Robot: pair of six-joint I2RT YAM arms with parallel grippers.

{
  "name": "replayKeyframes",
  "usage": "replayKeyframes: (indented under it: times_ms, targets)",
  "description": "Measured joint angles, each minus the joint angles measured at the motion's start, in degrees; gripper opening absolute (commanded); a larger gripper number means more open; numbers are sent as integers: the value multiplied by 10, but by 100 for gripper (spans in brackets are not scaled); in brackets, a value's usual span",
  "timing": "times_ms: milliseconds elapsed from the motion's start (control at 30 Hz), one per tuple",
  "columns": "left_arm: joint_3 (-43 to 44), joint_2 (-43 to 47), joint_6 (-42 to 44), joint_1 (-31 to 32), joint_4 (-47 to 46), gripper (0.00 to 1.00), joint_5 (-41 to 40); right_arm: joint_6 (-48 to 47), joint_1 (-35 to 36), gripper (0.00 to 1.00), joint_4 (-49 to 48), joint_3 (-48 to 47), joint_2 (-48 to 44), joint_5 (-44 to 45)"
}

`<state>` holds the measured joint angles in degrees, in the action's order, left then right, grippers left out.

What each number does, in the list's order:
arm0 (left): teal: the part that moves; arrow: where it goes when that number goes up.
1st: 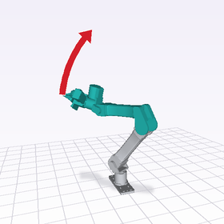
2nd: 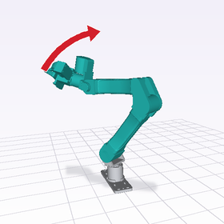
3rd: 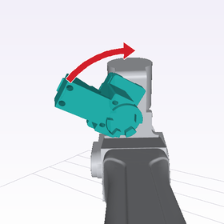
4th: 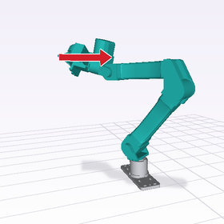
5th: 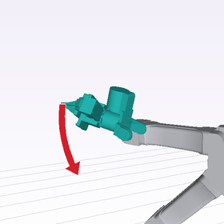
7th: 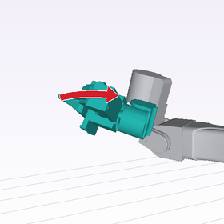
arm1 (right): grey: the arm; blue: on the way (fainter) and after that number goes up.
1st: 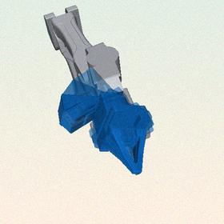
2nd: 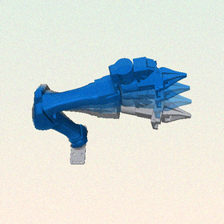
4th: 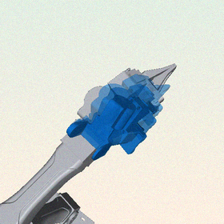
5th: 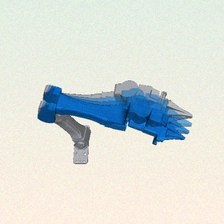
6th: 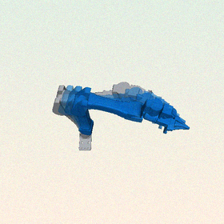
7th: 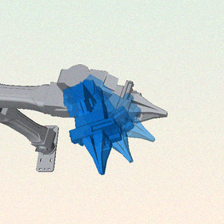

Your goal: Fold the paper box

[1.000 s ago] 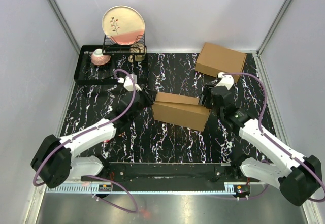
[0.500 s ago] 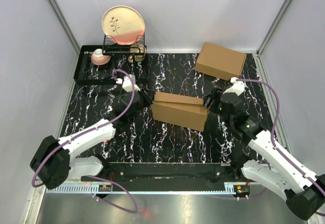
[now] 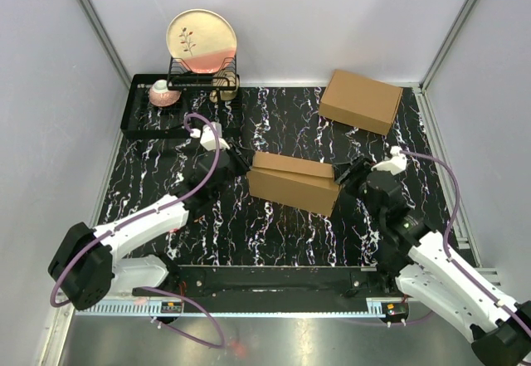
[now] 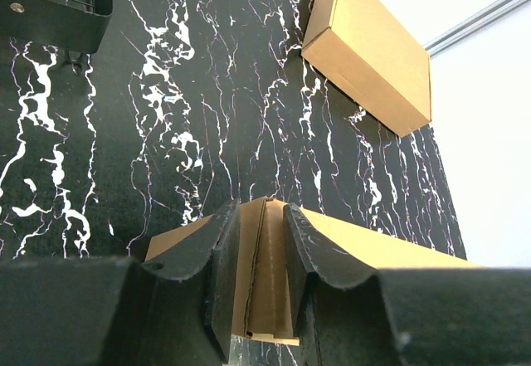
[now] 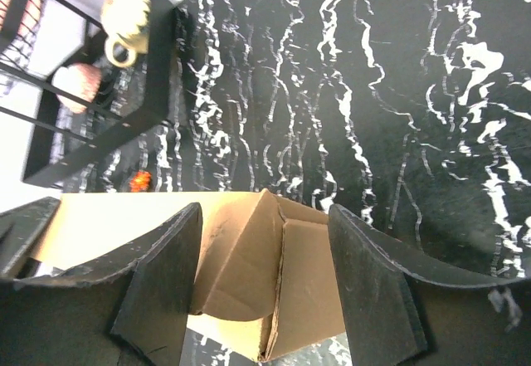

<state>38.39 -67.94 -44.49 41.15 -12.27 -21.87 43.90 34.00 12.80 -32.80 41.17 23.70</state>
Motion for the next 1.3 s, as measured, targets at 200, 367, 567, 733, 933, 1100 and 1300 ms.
replayKeyframes:
  times_ms: [200, 367, 567, 733, 933, 1100, 1300]
  targets:
    - [0, 6, -7, 1, 9, 30, 0, 88, 1, 66, -46, 75, -59, -14]
    - [0, 10, -11, 4, 16, 32, 0, 140, 1, 67, -60, 109, -86, -23]
    - [-6, 22, -18, 4, 25, 34, -2, 163, 1, 70, -63, 116, -99, -25]
    - [-6, 28, -18, 6, 36, 35, -5, 143, 1, 71, -8, 81, -99, -18]
    - [-5, 28, -19, 5, 40, 35, -13, 129, 1, 66, 17, 62, -89, -7]
    - [-5, 31, -19, 6, 45, 35, -13, 151, 1, 58, -13, 88, -106, -14]
    - [-8, 35, -21, 6, 47, 35, -13, 201, 1, 47, -81, 146, -132, -28]
